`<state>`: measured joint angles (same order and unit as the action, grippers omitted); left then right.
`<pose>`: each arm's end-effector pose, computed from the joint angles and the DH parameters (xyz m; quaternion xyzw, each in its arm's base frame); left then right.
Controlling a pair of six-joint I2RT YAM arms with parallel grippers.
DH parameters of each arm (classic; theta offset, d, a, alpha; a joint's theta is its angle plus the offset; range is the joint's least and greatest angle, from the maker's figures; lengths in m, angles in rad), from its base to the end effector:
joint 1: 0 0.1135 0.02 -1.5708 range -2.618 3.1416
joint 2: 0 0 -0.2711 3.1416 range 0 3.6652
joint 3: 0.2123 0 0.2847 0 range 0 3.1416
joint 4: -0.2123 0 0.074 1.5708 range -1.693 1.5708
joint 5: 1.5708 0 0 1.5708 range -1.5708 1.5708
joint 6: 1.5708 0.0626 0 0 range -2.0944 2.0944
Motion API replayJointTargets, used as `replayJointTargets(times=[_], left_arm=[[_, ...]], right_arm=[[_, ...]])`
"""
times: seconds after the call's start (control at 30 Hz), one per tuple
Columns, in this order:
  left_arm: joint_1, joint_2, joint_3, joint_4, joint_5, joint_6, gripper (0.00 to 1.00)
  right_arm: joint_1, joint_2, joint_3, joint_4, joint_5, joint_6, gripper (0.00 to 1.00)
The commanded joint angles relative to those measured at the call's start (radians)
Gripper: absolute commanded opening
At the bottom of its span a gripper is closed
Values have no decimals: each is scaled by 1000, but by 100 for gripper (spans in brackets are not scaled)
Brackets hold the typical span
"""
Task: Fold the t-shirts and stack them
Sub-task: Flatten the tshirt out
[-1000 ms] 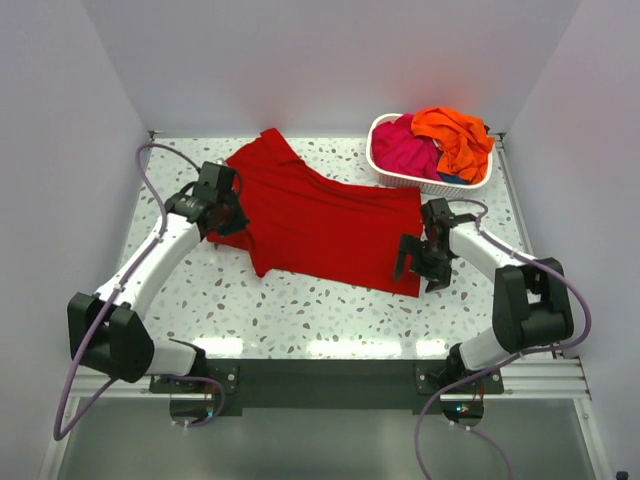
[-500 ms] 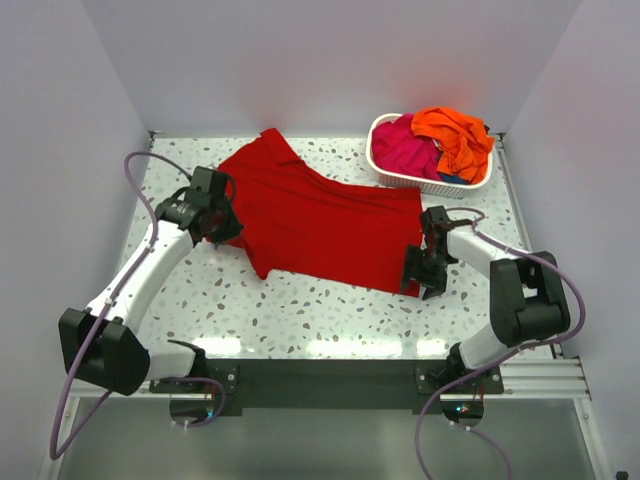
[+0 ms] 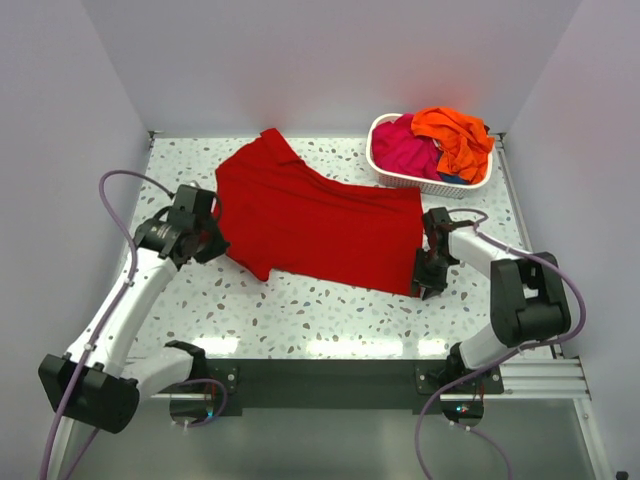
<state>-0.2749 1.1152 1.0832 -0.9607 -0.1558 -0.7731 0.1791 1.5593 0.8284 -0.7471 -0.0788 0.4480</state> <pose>0.2481 -0.0599 0.2942 -0.2571 0.9206 -0.0776 0.2834 0.2715 0.0542 0.1076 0.1320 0.9894 0.0517 0.0320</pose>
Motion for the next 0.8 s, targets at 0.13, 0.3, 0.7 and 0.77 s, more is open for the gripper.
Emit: replayJointTargets(times=[0.13,0.3,0.7,0.77], left_arm=[[8,-80,-77,13,22,28,0],[8,-124,-75,-1,36,26,0],[8,-262,-85,-104,30,15,0],[8,-276,-66,-128,29,3,0]], right_arm=[[16,103,-18,141,-3,23,30],[14,116,-6,114,-19,-5,6],[28,-168,-15,-129,-29,20,0],[49,-200,-2,-185,-16,24,0]])
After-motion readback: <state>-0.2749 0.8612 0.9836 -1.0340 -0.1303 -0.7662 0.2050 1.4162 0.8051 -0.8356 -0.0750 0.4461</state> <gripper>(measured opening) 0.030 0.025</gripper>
